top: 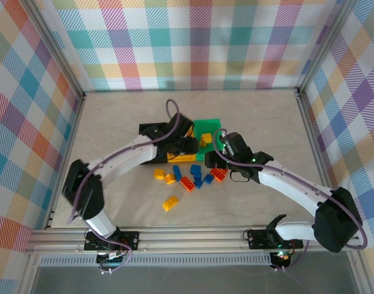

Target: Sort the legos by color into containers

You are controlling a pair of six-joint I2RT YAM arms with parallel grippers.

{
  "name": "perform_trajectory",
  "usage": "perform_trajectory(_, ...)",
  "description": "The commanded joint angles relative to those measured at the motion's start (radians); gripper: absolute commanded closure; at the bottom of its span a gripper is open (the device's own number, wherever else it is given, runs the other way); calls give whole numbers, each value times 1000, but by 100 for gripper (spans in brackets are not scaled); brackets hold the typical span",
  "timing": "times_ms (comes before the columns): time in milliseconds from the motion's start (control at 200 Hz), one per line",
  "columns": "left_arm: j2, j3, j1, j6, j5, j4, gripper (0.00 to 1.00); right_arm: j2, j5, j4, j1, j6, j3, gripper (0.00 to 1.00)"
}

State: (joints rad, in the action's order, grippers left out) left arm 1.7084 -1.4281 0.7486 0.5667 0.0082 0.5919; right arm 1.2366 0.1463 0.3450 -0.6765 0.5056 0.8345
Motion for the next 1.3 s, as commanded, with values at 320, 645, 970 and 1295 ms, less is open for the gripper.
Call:
perform_trajectory(320,422,-490,20,-63,27,177,55,-213,46,92,31,37,-97,19)
perform_trajectory(645,412,-573,24,-54,35,174,13,-174,4,75,32,42,-106,16)
perform_trajectory(970,-1,-75,26,-1,43,-28,0,58,-188,-24,-26,8,-98,24)
perform_trajectory(1295,-523,476,24,90,-79,-44,0,275,-165,-40,-188,-68,59,30)
